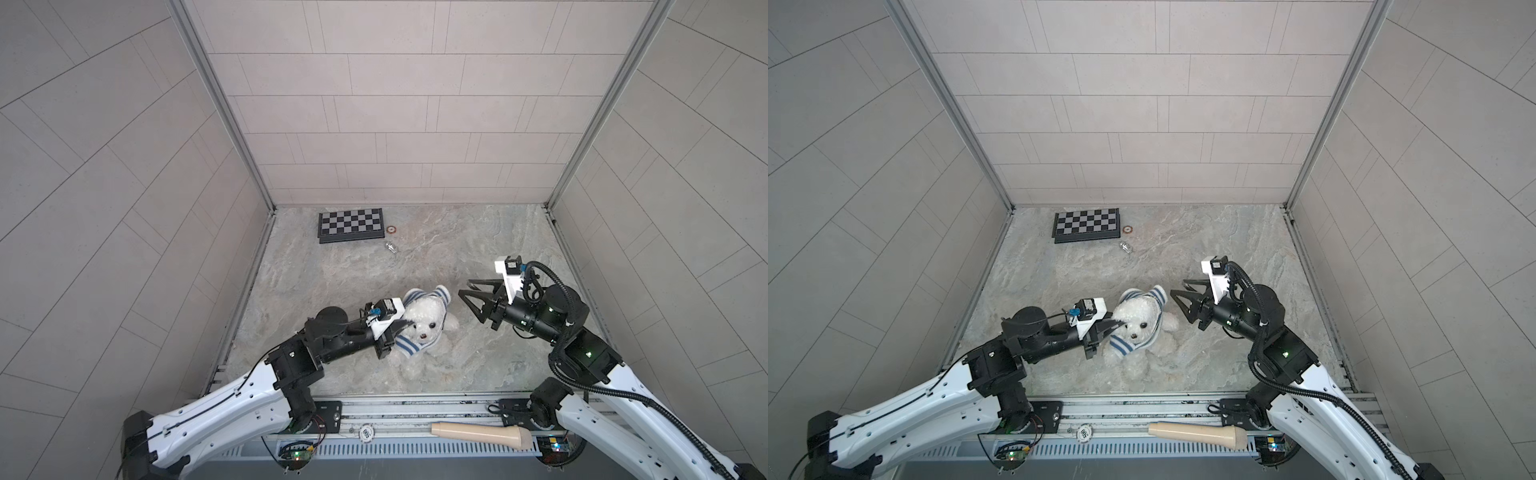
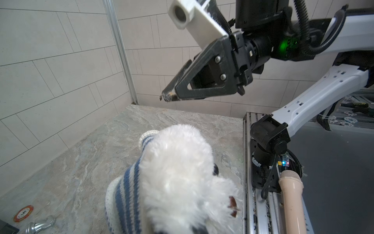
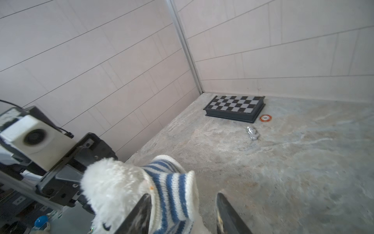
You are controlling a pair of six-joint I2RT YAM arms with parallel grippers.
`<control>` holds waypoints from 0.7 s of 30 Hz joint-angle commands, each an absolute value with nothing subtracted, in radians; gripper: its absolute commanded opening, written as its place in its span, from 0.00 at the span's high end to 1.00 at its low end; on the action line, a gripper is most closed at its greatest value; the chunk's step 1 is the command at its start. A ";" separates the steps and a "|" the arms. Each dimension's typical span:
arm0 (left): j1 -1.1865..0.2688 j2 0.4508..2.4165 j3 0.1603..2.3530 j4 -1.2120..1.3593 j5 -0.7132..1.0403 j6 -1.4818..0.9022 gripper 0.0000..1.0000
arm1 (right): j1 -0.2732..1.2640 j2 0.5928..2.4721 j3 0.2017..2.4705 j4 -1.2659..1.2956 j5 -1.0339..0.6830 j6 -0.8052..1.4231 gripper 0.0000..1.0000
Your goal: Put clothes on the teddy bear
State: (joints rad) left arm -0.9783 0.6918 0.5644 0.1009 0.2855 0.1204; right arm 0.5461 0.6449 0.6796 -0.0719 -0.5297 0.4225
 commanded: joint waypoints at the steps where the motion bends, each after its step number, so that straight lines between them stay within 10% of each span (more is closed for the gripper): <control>1: -0.985 0.675 0.610 0.113 0.288 0.149 1.00 | 0.544 0.681 0.696 -0.133 -0.635 0.326 0.48; 13: -1.000 0.672 0.608 0.112 0.290 0.135 1.00 | 0.544 0.807 0.685 0.007 -0.668 0.388 0.53; 21: -1.001 0.671 0.605 0.118 0.282 0.128 1.00 | 0.544 0.838 0.673 0.065 -0.713 0.423 0.77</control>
State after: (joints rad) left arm -0.9955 0.6872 0.5716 0.0879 0.2859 0.1310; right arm 0.5446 0.8471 0.6788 0.0124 -0.6785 0.4122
